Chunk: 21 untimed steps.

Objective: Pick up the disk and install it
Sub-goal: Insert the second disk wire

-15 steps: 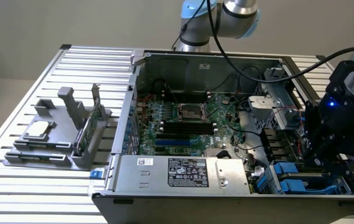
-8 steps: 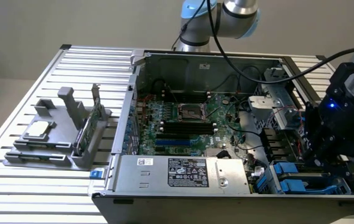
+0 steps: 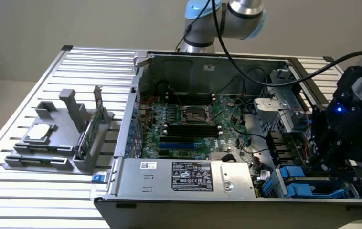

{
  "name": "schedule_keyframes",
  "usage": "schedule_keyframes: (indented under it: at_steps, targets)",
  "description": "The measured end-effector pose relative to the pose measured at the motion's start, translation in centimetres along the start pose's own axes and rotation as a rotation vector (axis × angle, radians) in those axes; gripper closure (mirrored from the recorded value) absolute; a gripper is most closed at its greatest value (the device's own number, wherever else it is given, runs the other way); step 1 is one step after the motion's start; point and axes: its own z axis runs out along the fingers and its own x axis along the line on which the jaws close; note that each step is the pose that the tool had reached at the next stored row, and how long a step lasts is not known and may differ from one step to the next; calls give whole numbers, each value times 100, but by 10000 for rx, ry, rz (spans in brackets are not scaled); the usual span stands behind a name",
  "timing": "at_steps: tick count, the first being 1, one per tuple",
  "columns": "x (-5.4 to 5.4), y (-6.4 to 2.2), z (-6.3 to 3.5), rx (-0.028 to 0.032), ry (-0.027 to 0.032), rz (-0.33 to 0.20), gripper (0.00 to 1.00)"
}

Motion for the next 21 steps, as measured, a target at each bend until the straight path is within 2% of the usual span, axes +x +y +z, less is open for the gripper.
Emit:
schedule_keyframes:
  at_steps: [9,21]
  targets:
    - [-2,13,25,-1,30,5,83]
    - [-11,8,70,-4,164,27,83]
